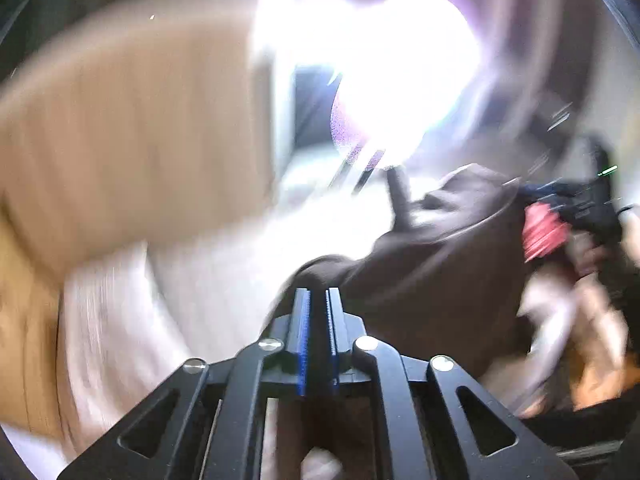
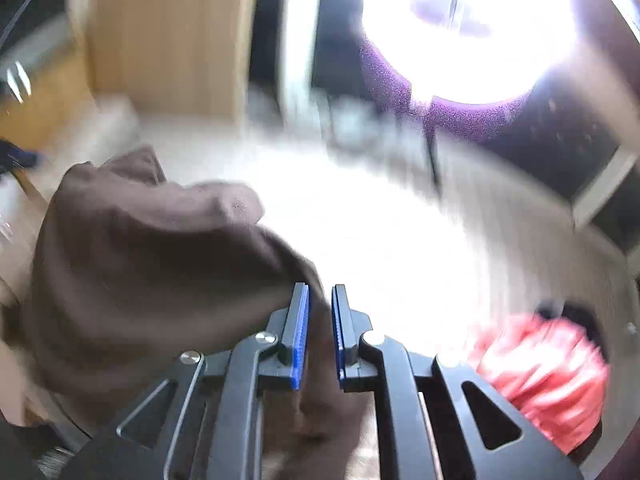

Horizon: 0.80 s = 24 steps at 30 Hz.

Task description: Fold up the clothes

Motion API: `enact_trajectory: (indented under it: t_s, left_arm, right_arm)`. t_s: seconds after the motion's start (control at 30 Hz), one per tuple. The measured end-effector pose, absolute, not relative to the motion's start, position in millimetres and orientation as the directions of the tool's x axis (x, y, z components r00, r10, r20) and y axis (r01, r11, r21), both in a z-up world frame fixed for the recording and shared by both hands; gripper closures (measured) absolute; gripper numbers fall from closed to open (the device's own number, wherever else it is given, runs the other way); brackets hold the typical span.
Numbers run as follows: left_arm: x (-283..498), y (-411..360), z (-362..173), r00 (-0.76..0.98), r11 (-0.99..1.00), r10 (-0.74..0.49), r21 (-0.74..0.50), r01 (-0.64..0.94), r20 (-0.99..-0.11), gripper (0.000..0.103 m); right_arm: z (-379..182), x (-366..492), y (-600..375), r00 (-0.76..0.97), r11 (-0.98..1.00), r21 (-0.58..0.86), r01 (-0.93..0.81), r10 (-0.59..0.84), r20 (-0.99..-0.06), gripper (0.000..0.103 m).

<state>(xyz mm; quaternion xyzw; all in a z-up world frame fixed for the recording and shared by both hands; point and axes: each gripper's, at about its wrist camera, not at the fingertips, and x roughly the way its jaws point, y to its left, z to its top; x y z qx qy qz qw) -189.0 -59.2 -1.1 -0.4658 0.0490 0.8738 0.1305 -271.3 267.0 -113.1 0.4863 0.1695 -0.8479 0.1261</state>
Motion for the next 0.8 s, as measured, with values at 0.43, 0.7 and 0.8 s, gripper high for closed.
enact_trajectory:
  t_s: [0.43, 0.7, 0.8]
  left_arm:
    - [-246.6, -62.0, -126.6, -0.297, -0.93, 0.223, -0.111, -0.35, -0.929, 0.069]
    - [-280.3, -28.7, -179.6, -0.135, -0.887, 0.197, -0.118, -0.447, -0.971, 0.089]
    - [-277.6, -32.1, -177.3, -0.129, -0.883, 0.24, -0.161, -0.441, -0.962, 0.097]
  right_arm:
    - [-143.5, -289.7, 285.8, -0.361, -0.906, 0.045, 0.421, -0.213, -0.908, 0.046]
    - [-178.1, -320.1, 294.3, -0.259, -0.914, 0.102, 0.394, -0.217, -0.941, 0.046]
    - [-189.3, -325.6, 295.5, -0.184, -0.891, 0.245, 0.383, -0.333, -0.925, 0.047]
